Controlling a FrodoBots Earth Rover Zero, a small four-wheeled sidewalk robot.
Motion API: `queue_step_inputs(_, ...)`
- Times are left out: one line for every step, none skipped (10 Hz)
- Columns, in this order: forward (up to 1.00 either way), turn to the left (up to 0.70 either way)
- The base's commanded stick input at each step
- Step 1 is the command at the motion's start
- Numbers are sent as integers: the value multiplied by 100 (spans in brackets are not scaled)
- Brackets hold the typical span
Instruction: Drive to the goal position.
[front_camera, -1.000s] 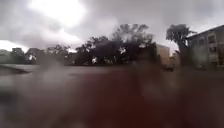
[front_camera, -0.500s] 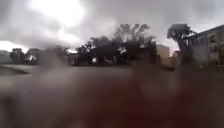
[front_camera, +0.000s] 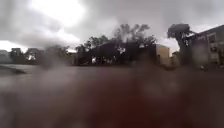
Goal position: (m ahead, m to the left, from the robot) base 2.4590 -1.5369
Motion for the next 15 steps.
queue_step_inputs(45, 0)
queue_step_inputs(45, 0)
queue_step_inputs(45, 0)
queue_step_inputs(45, 0)
queue_step_inputs(45, 0)
queue_step_inputs(45, 0)
queue_step_inputs(45, 0)
queue_step_inputs(45, 0)
queue_step_inputs(45, 0)
queue_step_inputs(45, 0)
queue_step_inputs(45, 0)
queue_step_inputs(45, 0)
queue_step_inputs(45, 0)
queue_step_inputs(45, 0)
queue_step_inputs(45, 0)
